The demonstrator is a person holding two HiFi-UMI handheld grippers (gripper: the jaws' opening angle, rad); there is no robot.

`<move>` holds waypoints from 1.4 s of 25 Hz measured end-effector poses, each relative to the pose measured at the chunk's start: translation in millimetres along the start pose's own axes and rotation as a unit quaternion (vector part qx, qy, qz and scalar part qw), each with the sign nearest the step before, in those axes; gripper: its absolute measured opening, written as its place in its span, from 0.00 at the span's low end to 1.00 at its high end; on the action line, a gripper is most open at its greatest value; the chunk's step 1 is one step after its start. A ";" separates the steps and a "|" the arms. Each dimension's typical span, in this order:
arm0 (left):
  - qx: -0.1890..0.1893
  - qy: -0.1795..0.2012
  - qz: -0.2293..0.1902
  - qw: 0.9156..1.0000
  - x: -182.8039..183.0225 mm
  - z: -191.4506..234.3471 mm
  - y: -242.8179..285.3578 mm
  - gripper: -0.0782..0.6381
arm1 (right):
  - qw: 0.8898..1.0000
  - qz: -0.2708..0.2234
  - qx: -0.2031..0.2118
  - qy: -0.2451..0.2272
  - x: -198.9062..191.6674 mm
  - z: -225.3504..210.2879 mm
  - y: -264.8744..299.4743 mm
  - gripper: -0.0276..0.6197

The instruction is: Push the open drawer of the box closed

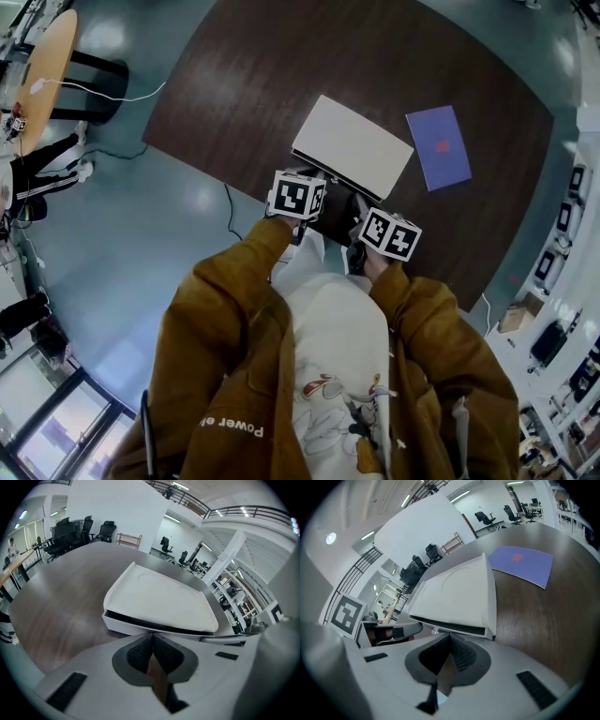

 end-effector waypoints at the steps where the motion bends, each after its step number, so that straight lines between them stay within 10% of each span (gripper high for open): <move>1: 0.000 0.001 0.000 1.000 2.0 0.3 1.1 0.12 | 1.000 -0.001 0.000 0.000 1.7 -0.6 0.9 0.05; 19: 0.005 0.003 -0.002 1.000 6.1 -3.5 4.8 0.12 | 1.000 0.005 0.013 0.018 3.7 -6.9 -0.1 0.05; 35: 0.013 0.036 -0.085 0.996 -13.4 -40.8 -64.4 0.12 | 0.991 -0.047 0.027 -0.120 -0.3 -0.5 -40.3 0.05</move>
Point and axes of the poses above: the fingertips, and each gripper's own axes: y forward along the fingers, z to its left, x out of its top, the point moved 10 cm from there along -y, backward along the fingers, and after that the axes turned 2 degrees about y, right-handed, at the moved point
